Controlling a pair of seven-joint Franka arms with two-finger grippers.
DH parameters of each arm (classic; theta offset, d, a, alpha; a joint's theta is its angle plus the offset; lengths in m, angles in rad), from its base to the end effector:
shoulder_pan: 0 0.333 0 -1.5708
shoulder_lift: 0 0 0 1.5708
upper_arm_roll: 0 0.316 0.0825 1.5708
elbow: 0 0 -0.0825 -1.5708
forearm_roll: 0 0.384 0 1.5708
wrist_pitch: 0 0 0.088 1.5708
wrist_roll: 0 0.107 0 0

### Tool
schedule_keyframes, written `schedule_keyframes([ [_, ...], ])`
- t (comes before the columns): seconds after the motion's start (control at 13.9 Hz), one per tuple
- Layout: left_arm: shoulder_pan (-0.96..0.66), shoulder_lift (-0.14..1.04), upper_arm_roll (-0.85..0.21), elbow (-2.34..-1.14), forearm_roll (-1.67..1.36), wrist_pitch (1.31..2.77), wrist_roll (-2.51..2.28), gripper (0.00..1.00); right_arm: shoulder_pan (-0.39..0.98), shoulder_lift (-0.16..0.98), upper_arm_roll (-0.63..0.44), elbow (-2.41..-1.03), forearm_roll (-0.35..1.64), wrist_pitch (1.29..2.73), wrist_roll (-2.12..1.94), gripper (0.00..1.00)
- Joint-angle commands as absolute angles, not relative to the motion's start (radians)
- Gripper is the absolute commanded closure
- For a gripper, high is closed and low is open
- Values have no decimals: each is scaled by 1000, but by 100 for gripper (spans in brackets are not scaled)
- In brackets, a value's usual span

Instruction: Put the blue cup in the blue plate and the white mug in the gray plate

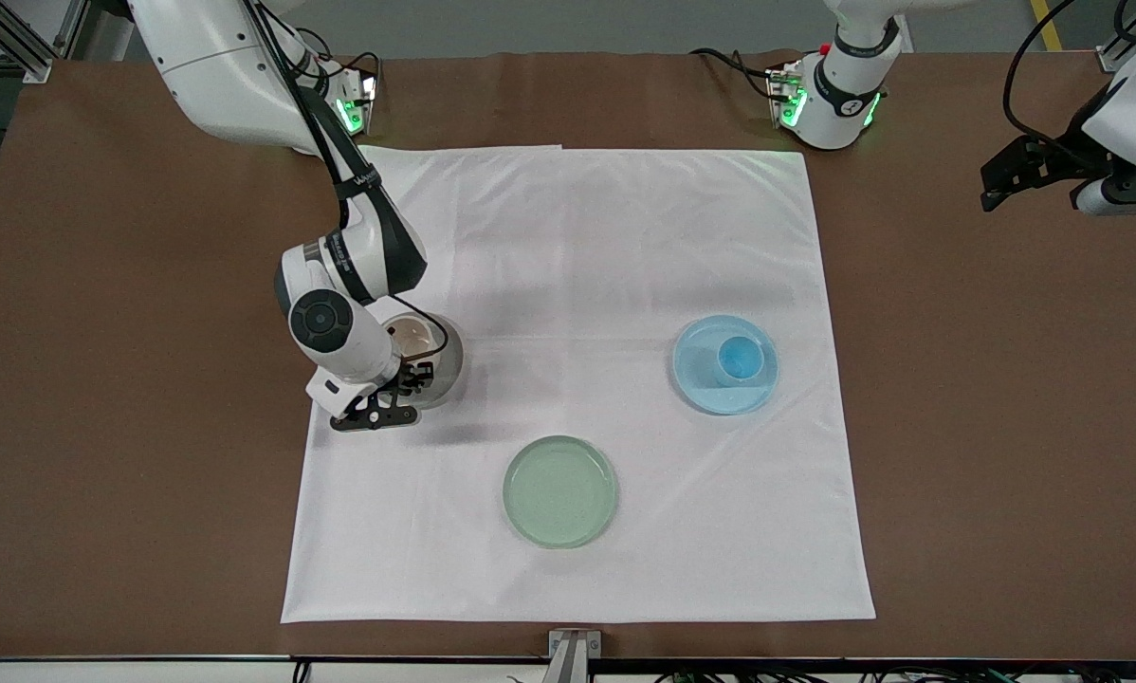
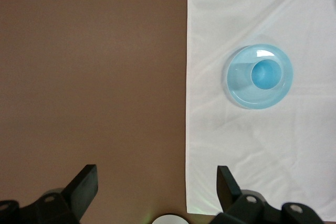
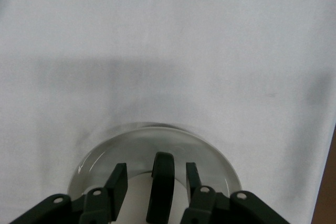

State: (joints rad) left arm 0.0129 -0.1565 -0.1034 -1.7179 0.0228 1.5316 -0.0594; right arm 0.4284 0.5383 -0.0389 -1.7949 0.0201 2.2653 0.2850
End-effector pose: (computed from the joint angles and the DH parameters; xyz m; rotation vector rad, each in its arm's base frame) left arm 0.4983 -0.0469 0.6341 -3.0999 0.0450 0.0429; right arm 0.5987 0.2482 0.2440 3.1094 0.1493 -0.0964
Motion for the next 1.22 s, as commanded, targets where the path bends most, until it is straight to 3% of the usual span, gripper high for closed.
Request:
schedule_keyframes([
  [0.0,17,-181,-104,-1735,-5,1546,-40,0,428,415,-51,-1801,17,2089,302,0],
  [0.29,15,-169,-109,-1712,-12,1546,-37,0,310,151,-55,-1810,15,1762,260,0],
  [0.5,17,-166,-107,-1706,-15,1546,-35,0,189,16,-55,-1848,15,1666,132,0],
  [0.79,18,-166,-106,-1692,-14,1545,-37,0,40,-38,-55,-1838,14,1655,-17,0],
  [1.15,17,-164,-107,-1686,-15,1545,-40,0,23,-29,-57,-1663,12,1651,-8,0],
])
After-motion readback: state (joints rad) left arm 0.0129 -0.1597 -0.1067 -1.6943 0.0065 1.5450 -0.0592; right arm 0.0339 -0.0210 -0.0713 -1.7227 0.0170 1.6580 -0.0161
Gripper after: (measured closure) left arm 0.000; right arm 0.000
